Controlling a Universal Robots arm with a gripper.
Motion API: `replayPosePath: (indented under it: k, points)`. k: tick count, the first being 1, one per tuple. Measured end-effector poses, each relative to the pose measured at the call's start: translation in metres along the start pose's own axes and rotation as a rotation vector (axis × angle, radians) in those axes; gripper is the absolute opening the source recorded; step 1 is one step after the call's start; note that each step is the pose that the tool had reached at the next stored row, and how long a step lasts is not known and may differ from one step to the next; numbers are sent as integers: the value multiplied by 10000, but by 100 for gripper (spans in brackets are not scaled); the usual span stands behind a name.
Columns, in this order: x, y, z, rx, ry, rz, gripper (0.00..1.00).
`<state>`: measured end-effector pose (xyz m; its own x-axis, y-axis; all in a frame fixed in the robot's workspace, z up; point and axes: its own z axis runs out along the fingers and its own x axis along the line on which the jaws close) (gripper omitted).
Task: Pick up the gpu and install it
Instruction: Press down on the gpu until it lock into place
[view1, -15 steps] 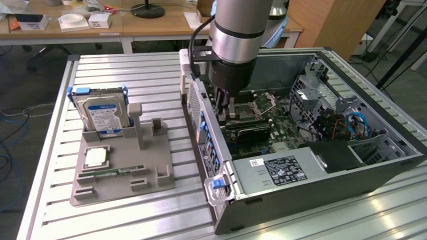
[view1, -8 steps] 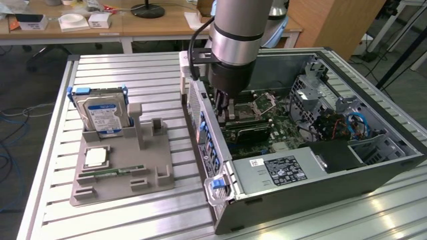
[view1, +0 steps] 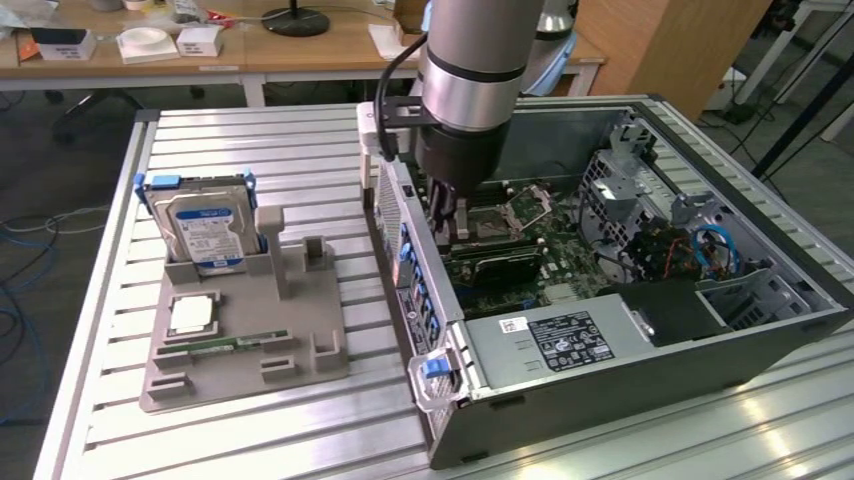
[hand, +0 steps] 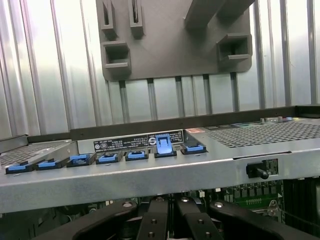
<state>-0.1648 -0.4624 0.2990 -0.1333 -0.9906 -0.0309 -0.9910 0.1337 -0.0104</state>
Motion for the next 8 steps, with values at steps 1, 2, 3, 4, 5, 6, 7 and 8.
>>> replayPosePath:
  k: [1, 2, 3, 4, 5, 6, 7, 8]
  points:
    - [0, 0, -6, 1, -2, 3, 11]
    - [0, 1, -5, 3, -4, 4, 11]
    - [-1, 3, -5, 4, -5, 6, 11]
    - [-1, 3, -5, 5, -5, 4, 11]
    - [0, 3, -5, 5, -5, 4, 11]
    - [0, 4, -5, 6, -5, 3, 11]
    - [1, 9, -6, 9, -8, 6, 11]
    - [2, 14, -5, 19, -12, 4, 11]
